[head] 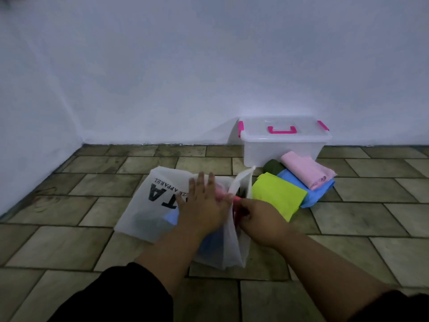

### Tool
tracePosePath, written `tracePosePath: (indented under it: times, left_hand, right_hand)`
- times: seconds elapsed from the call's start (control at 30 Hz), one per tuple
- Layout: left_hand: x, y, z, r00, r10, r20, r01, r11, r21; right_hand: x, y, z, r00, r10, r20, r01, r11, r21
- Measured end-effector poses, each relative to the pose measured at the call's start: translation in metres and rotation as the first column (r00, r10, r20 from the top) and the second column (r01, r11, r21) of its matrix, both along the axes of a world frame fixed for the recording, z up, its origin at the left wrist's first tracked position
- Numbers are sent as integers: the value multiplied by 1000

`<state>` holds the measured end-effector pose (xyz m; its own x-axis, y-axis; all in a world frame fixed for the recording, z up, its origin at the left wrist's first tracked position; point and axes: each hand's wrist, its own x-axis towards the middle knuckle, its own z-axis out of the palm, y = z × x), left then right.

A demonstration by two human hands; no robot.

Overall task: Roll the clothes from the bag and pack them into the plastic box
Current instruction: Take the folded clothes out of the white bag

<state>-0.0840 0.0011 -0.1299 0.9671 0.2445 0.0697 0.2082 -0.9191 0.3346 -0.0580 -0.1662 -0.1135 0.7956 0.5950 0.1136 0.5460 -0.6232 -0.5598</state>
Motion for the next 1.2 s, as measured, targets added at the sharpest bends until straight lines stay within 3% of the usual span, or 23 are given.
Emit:
tracePosePath:
  times: [0.17, 0.37, 0.6, 0.7, 0.83, 0.97, 1.13, 1.2]
  left_hand:
    - [3, 20, -5, 989, -91, -113, 91, 996, -5]
    - [-6, 38, -20, 996, -85, -15, 83, 991, -104]
    - [-8, 34, -20, 999, -31, 35, 37, 984, -175]
    - [-9, 32, -18, 998, -31, 54, 42, 978, -205]
    - [-10, 32, -18, 998, -54, 33, 60, 977, -207]
    - [-10, 34, -15, 994, -80, 68, 97, 945, -312]
    - [-12, 35, -19, 995, -66, 75, 84, 960, -268]
    - [-10, 35, -22, 995, -61, 84, 79, 970, -232]
  right_hand:
    - [17, 12, -2, 986, -19, -163, 11, 999, -48]
    - [13, 27, -3, 993, 22, -120, -36, 992, -117]
    - [9, 32, -8, 983, 64, -170, -97, 977, -190]
    - [9, 31, -8, 975, 59, -216, -81, 992, -96]
    - [10, 25, -7, 918, 17, -397, 37, 991, 129]
    - [11, 25, -6, 906, -41, -421, 129, 975, 181]
    - [10, -10, -5, 930, -166, -328, 284, 892, 353]
    - [9, -43, -6, 889, -181, -420, 380, 803, 459]
